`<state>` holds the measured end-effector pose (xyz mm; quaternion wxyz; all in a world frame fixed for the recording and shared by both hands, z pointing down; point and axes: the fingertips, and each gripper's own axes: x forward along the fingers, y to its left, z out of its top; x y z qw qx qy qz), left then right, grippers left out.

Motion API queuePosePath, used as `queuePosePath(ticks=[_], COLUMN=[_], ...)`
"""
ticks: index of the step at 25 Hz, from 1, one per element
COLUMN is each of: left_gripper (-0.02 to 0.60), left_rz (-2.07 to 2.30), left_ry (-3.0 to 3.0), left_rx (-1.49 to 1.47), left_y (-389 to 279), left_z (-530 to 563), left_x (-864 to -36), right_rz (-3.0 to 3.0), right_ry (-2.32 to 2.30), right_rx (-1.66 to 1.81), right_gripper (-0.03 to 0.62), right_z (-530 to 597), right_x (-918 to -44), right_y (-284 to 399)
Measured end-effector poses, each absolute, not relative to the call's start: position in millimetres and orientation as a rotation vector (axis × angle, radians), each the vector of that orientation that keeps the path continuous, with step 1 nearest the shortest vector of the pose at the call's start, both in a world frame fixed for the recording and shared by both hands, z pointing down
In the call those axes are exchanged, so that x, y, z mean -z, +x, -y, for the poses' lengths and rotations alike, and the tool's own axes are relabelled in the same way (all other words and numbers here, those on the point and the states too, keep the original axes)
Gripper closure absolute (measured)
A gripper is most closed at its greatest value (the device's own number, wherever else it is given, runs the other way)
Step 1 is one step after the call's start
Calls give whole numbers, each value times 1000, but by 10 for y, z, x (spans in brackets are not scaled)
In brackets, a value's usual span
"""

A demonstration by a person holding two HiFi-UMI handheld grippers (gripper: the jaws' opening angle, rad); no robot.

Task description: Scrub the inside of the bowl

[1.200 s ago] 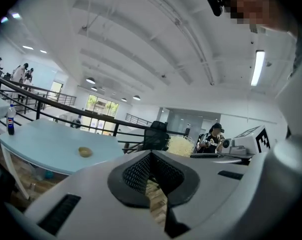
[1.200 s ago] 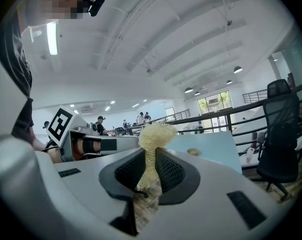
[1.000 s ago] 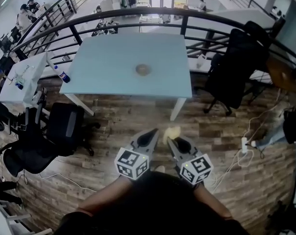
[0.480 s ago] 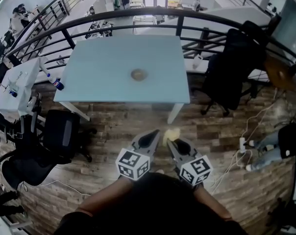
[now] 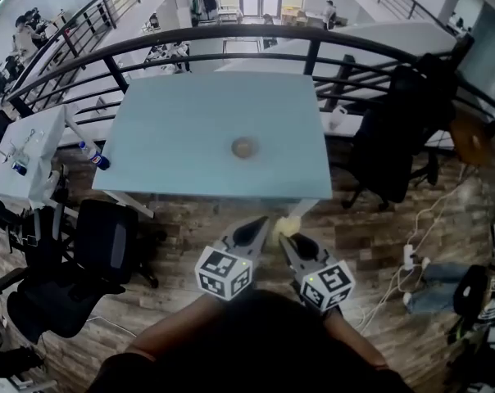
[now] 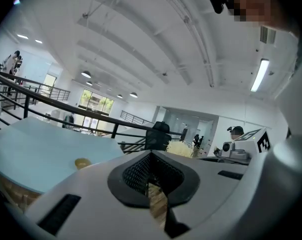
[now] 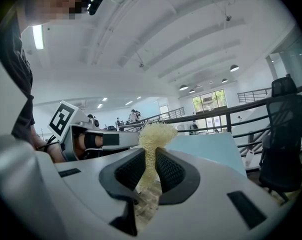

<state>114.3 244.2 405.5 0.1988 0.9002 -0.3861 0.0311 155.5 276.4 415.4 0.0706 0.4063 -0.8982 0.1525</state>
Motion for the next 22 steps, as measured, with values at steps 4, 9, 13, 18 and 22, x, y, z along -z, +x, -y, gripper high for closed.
queuePosePath(ticks=[4, 9, 13, 18, 22], left_gripper=[584, 584, 584, 584, 584], left_rz=[1088, 1092, 1088, 1084, 1080], left_ry=[2523, 2524, 2520, 2515, 2488], left_rx=[-84, -77, -72, -61, -63], left_y=[752, 278, 26, -132, -183], left_z=[-2049, -1666, -1459, -1329, -1217], left_x=[-3978, -3983, -4025, -4070, -4132], right_rz=[2701, 2717, 2716, 2706, 2704], right_ry=[1225, 1216, 1205, 1192, 1158], right_rx=[-466, -442, -438, -464, -469], right_gripper=[528, 528, 528, 528, 528], right_z=[-2378, -2005, -1806, -1641, -1528], right_x=[-4063, -4053, -4101, -4124, -4195], right_y=[1164, 679, 417, 242, 164])
